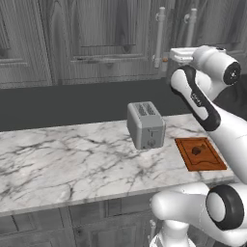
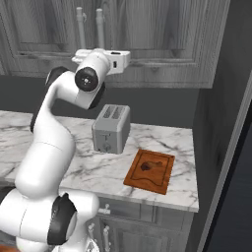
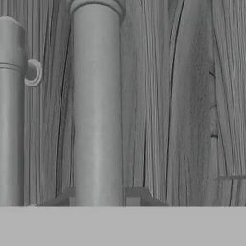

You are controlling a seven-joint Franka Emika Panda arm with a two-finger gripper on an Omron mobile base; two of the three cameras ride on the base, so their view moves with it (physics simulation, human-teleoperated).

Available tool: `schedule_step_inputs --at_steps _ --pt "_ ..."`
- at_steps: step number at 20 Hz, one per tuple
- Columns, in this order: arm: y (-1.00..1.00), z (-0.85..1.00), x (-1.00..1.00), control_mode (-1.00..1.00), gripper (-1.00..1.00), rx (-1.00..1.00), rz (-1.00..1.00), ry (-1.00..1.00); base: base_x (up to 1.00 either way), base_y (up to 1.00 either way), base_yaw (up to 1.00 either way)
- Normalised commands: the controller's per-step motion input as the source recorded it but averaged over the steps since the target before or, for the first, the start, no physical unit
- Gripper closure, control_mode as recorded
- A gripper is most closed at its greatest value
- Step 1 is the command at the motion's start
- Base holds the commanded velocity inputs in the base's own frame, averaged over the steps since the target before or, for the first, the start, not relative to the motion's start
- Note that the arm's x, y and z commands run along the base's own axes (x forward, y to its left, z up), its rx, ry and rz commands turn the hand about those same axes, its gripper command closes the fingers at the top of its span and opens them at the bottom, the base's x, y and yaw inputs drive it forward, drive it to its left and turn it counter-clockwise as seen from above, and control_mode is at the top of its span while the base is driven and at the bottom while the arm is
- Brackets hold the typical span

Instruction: Open the cabinet, retrieve the rolling pin, and place it next to the meat on the cutting board to prepare for tenderizing.

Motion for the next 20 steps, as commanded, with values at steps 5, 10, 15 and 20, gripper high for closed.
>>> schedule_step_inputs --at_steps 5,10,15,20 --pt "-0.77 0.0 -0.73 -1.0 1.0 0.0 0.01 0.0 0.0 0.0 0.0" --pt "-0.94 0.0 -0.83 -1.0 1.0 0.0 0.06 0.0 0.0 0.0 0.0" --pt "-0.75 -0.01 -0.75 -1.0 1.0 0.0 0.07 0.0 0.0 0.0 0.0" --pt "-0.63 -0.07 -0.69 -1.0 1.0 0.0 0.11 0.0 0.0 0.0 0.0"
